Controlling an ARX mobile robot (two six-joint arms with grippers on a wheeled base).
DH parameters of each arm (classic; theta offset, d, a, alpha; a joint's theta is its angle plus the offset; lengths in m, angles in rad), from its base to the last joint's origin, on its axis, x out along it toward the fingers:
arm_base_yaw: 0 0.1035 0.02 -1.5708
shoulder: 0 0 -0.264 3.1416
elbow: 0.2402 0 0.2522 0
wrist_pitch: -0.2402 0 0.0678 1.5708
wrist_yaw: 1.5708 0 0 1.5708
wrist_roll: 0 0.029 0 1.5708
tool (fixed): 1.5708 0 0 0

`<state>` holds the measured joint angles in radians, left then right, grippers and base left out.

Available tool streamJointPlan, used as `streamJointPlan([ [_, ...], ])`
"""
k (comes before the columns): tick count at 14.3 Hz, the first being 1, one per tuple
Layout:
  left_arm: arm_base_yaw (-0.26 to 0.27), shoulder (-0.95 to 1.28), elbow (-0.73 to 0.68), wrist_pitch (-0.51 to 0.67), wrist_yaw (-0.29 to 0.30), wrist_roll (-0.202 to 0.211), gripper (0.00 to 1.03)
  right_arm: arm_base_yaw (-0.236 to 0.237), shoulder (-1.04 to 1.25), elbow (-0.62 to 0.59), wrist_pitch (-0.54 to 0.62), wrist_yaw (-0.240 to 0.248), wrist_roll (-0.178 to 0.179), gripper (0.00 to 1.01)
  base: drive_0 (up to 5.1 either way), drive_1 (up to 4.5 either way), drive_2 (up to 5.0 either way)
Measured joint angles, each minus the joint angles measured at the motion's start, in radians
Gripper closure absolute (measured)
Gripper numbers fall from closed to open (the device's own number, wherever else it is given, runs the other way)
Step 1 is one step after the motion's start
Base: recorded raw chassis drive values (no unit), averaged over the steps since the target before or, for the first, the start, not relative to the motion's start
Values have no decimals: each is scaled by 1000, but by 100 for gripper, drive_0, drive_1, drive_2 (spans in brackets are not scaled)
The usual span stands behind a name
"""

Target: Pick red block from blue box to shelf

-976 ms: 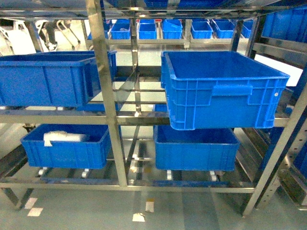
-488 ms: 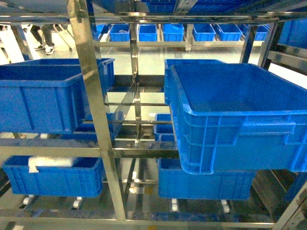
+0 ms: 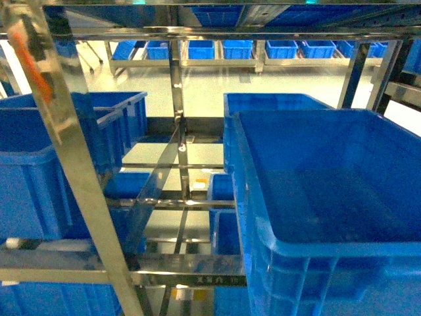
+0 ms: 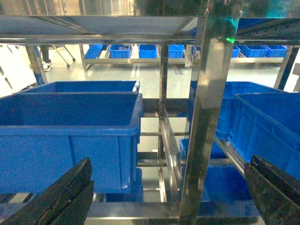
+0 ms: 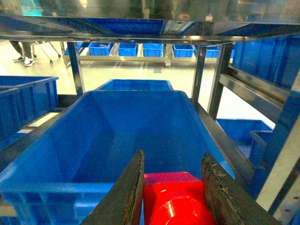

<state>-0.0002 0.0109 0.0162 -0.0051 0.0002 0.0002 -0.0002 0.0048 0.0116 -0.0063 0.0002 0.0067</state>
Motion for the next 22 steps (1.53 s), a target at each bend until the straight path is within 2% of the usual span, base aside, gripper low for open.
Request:
streamJointPlan([
  [22,0,0,0,1,-1,0,5,0,0,0,2,0,0,73,0,0,0],
])
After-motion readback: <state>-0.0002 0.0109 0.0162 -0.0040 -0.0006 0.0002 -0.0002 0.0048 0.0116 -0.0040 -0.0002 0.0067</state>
